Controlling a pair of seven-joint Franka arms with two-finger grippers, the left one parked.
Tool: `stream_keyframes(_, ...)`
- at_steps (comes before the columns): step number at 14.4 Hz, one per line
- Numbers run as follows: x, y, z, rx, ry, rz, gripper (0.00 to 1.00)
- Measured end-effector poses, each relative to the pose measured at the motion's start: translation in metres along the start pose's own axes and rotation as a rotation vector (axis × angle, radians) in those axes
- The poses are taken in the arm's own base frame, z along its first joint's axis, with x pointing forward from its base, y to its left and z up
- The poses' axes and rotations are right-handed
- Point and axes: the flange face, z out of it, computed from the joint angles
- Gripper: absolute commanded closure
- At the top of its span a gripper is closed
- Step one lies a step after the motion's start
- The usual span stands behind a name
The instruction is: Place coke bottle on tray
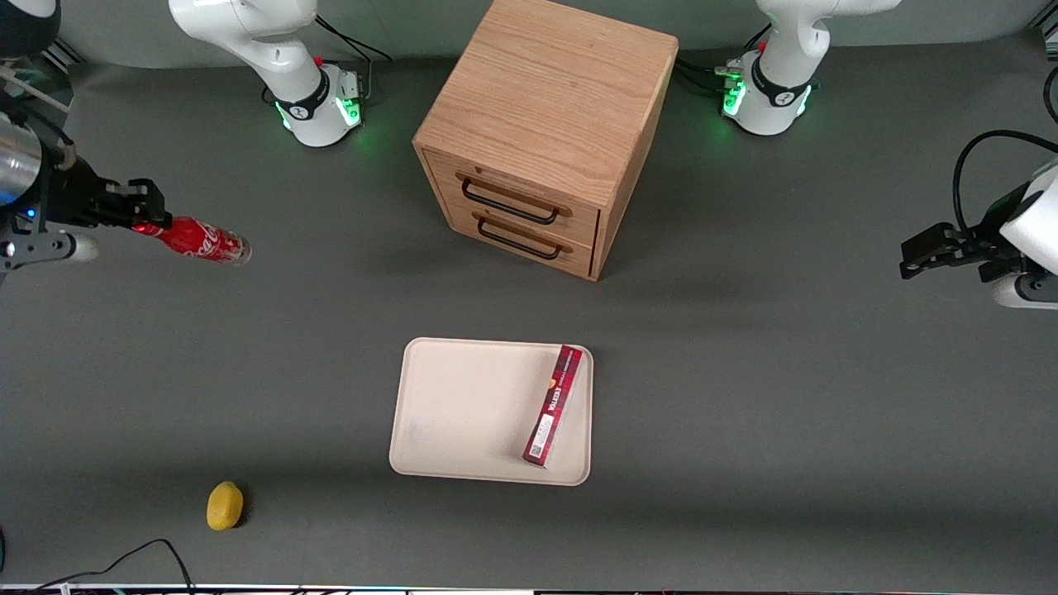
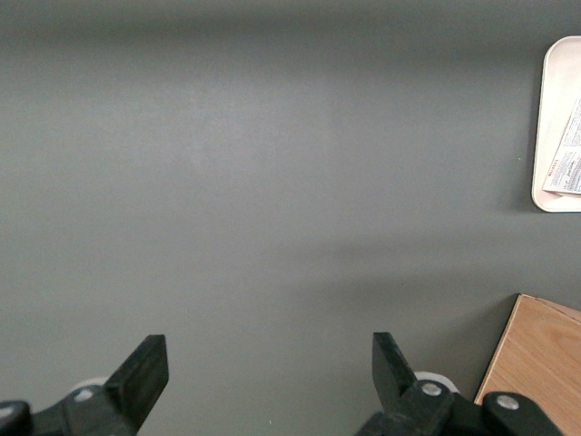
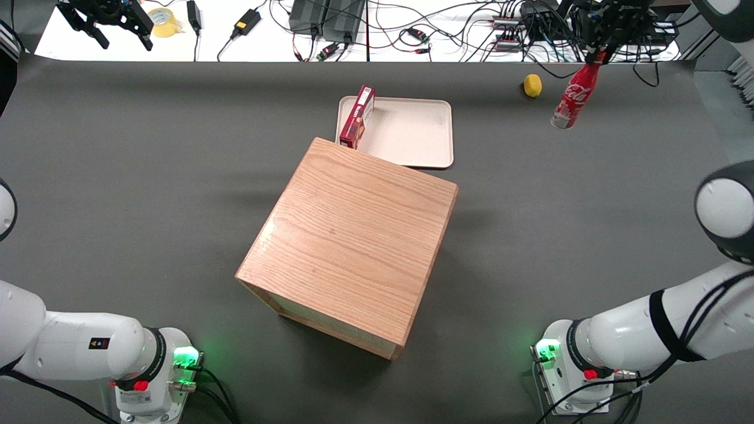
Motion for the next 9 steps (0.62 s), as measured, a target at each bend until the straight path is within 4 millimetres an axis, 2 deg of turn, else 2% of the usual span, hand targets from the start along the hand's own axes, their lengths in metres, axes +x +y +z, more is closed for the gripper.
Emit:
stream_keyframes(2,0.037,-0.025,0.027,-0.012,-0.017,0.019,1.00)
stream_keyframes(5,0.093,-0.087,0.070,-0.028,0.027,0.076,1.00)
stream_keyframes(6,0.108,-0.102,0.082,-0.028,0.046,0.095,1.00)
stream_keyframes(9,0.145,-0.124,0.111,-0.015,0.110,0.145,1.00)
